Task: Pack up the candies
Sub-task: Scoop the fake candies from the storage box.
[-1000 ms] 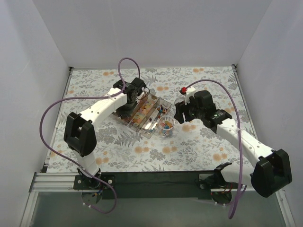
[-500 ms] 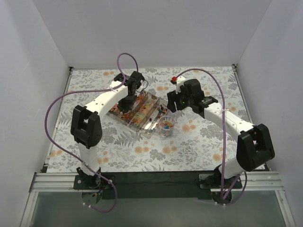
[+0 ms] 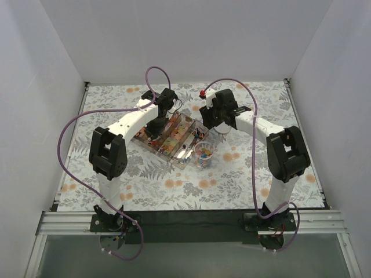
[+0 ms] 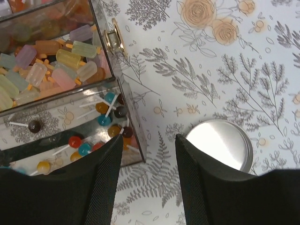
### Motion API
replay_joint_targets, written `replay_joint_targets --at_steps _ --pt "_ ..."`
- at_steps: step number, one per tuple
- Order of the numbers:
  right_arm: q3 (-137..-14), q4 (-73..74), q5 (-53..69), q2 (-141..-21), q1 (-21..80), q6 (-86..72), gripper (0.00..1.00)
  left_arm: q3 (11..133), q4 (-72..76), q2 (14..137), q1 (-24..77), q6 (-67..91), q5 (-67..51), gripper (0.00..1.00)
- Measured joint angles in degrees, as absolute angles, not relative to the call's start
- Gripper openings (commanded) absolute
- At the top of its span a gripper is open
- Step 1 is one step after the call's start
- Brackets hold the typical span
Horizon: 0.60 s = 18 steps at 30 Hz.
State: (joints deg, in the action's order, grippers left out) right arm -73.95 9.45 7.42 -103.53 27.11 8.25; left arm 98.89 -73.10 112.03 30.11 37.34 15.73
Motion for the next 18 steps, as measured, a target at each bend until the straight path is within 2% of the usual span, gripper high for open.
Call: replay_joint_targets --at_steps 8,14,18 --pt "-80.49 10.76 11.75 -111.39 27.33 13.21 0.43 98.74 -73.17 111.77 30.09 37.32 15.64 0.0" --pt "-81.95 12.56 12.93 -113.89 27.88 15.35 0.16 97.17 -73.49 110.17 30.11 37.17 15.64 0.0" --pt "-82.98 13.65 12.84 -114.61 28.42 17.06 0.08 96.82 -73.45 110.0 30.11 36.88 15.66 0.0"
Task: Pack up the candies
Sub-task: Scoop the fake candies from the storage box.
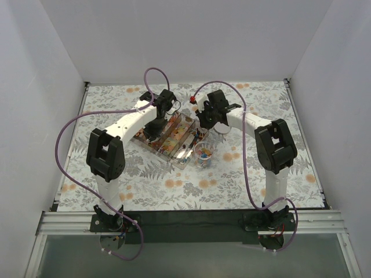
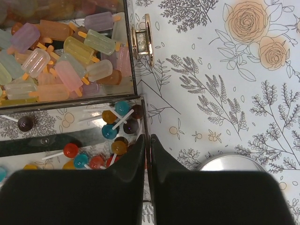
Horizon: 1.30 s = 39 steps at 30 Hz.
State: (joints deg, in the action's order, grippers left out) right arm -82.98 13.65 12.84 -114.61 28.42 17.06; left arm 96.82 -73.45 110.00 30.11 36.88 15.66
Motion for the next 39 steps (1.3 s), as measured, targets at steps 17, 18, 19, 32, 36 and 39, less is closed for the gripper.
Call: replay_joint_targets --at_steps 17,18,19,32,36,39 --pt "-83.48 14.41 7.18 -114.72 30.96 21.98 0.01 98.74 -73.38 112.81 30.09 35.75 15.62 0.0" --pt "-83.48 14.41 7.05 -114.72 31.0 22.04 0.01 99.33 -73.43 113.36 30.09 35.64 15.62 0.0" --pt "-83.48 14.41 6.92 -114.72 31.05 22.09 0.01 100.09 -73.43 114.04 30.09 35.53 15.62 0.0" --pt "-83.66 14.5 6.37 -114.74 31.24 21.91 0.01 106.78 -72.53 123.96 29.06 33.82 14.46 0.0" --pt "-83.88 14.5 6.35 -114.85 31.24 21.41 0.01 107.68 -73.06 125.03 28.51 33.28 13.91 0.0" --pt "-83.9 14.46 6.33 -114.87 31.24 21.15 0.01 108.44 -72.86 125.27 28.03 32.91 13.19 0.0"
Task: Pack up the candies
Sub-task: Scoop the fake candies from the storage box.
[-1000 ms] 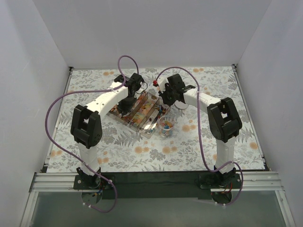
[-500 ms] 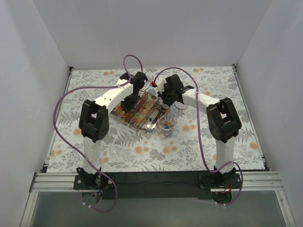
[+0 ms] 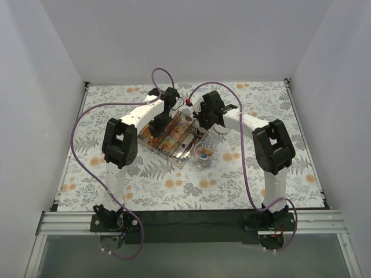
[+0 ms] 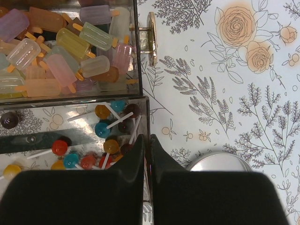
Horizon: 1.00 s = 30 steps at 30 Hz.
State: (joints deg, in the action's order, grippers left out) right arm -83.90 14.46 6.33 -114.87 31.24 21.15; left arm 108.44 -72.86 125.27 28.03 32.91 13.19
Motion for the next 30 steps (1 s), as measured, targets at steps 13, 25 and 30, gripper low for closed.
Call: replay_joint_targets --at_steps 13,25,30 --pt "-83.9 13.93 5.45 -114.93 31.24 20.03 0.01 101.86 -63.46 120.44 27.38 31.73 11.79 0.0" --pt "-83.9 13.85 5.34 -114.93 31.24 19.7 0.01 90.59 -50.89 112.86 25.82 29.78 7.9 0.0" --pt "-83.9 13.58 5.45 -114.93 31.24 19.66 0.01 87.33 -46.89 111.28 22.68 28.38 1.76 0.0"
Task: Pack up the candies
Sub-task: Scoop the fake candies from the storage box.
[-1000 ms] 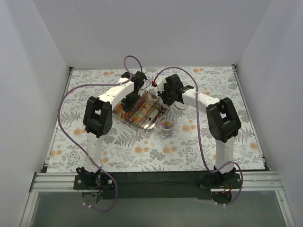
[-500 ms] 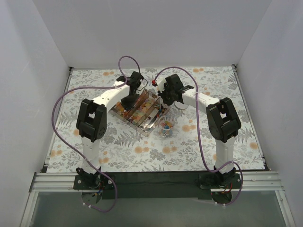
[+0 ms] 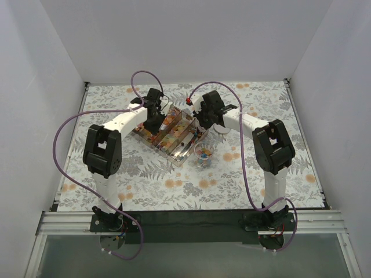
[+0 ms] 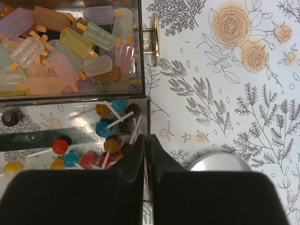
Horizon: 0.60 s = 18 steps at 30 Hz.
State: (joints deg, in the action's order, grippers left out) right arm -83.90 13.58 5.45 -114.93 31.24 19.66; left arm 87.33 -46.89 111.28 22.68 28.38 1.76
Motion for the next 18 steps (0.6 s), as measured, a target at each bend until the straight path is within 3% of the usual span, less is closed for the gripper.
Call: replay_joint_targets --at_steps 18 --pt "-83.74 13.23 5.72 -114.93 31.2 18.68 0.01 83.31 -40.4 110.54 20.47 25.69 -2.9 0.0"
